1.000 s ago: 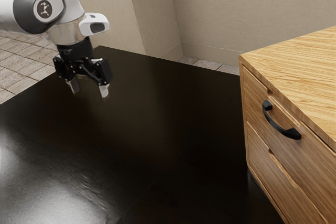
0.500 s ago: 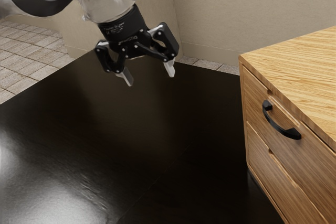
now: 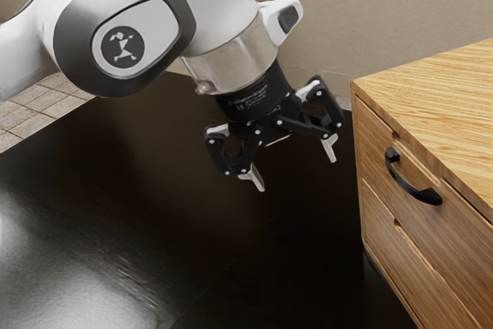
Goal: Pull the drawer handle with one arm to open the drawer
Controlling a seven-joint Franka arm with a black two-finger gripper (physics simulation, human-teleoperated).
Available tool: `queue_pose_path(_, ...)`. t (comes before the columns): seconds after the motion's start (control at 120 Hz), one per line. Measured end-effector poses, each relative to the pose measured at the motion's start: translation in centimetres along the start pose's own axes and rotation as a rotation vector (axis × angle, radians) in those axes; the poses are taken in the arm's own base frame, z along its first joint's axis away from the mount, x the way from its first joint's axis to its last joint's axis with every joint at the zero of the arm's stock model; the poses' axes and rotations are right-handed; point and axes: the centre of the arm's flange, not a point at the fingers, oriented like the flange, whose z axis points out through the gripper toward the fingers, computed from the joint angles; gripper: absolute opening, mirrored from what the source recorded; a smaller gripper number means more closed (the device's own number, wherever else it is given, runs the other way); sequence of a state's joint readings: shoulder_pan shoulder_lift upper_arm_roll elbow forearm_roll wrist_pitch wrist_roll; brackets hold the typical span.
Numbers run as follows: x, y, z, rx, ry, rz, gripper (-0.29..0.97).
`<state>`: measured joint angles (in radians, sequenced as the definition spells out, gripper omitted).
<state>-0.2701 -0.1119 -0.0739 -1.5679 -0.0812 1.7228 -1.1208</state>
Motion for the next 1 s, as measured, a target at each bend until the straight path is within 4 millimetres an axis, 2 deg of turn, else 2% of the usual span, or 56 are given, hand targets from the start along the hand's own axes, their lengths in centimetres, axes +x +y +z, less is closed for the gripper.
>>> queue_pose_path(0.083,0.7,0.1,0.5,-0.045,0.023,-0.056,0.68)
queue_pose_path(0.183,-2.9,1.7,0.9,-0.11,0.03,-0.033,0.68)
queue_pose_path(0.225,-3.7,2.0,1.2,-0.129,0.03,-0.036,0.68)
queue_pose_path(0.375,-1.6,1.7,2.8,-0.183,0.054,-0.123,0.68)
queue_pose_path(0.608,-3.8,3.2,3.8,-0.27,0.057,-0.141,0.68)
queue_pose_path(0.767,-3.8,2.4,3.9,-0.303,0.065,-0.176,0.68)
queue_pose_path(1.0,-3.8,2.3,4.1,-0.338,0.071,-0.208,0.68)
